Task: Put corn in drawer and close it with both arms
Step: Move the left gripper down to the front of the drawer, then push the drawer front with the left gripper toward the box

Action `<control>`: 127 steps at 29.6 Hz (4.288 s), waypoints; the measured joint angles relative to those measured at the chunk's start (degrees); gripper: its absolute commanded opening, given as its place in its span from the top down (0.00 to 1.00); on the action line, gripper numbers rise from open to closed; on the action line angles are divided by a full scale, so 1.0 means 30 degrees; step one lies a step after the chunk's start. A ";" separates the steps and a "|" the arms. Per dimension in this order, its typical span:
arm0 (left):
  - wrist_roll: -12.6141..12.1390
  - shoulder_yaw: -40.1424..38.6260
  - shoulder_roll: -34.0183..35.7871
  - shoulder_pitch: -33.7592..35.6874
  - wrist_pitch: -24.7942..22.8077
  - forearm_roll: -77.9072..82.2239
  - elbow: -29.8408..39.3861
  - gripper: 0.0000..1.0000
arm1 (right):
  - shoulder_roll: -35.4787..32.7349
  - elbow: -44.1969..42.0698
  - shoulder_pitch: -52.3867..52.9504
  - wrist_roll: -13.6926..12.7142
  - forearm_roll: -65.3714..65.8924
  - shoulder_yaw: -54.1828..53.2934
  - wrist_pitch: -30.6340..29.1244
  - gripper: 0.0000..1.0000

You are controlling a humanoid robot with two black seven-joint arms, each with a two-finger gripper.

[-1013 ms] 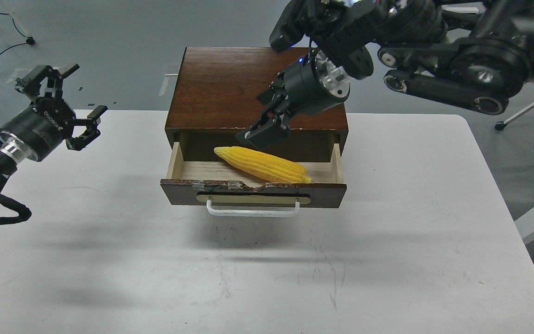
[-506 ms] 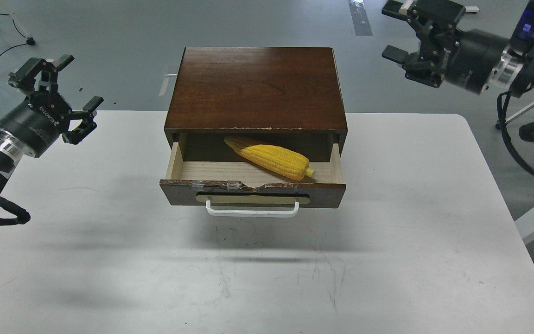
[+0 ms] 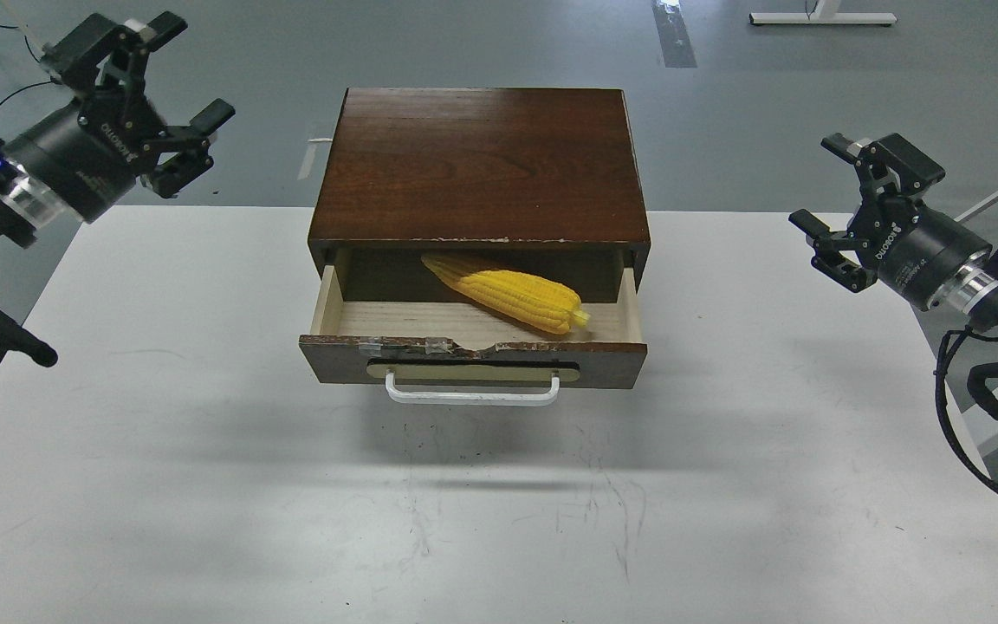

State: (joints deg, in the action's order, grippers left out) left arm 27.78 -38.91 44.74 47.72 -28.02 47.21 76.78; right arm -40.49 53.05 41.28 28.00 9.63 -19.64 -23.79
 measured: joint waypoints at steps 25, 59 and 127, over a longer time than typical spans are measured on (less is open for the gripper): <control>-0.1853 0.5138 -0.5081 -0.5164 0.0010 1.3473 0.5773 1.00 | 0.0135 -0.0459 -0.0852 0.0001 -0.0014 0.0305 -0.0160 0.00; -0.3780 0.2023 -0.3491 -0.8242 0.0913 0.8136 0.4053 1.00 | 0.0224 -0.0342 -0.1422 0.0000 -0.0017 0.0364 -0.0156 0.00; -0.3573 0.0747 -0.4674 -0.6863 0.1667 0.8050 -0.0322 1.00 | 0.0291 -0.0241 -0.2255 0.0001 0.0036 0.0370 -0.0155 0.00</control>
State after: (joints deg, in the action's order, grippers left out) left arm 17.06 -36.67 30.72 27.13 -23.01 71.36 75.81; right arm -39.62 52.33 34.51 28.00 9.74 -18.53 -24.26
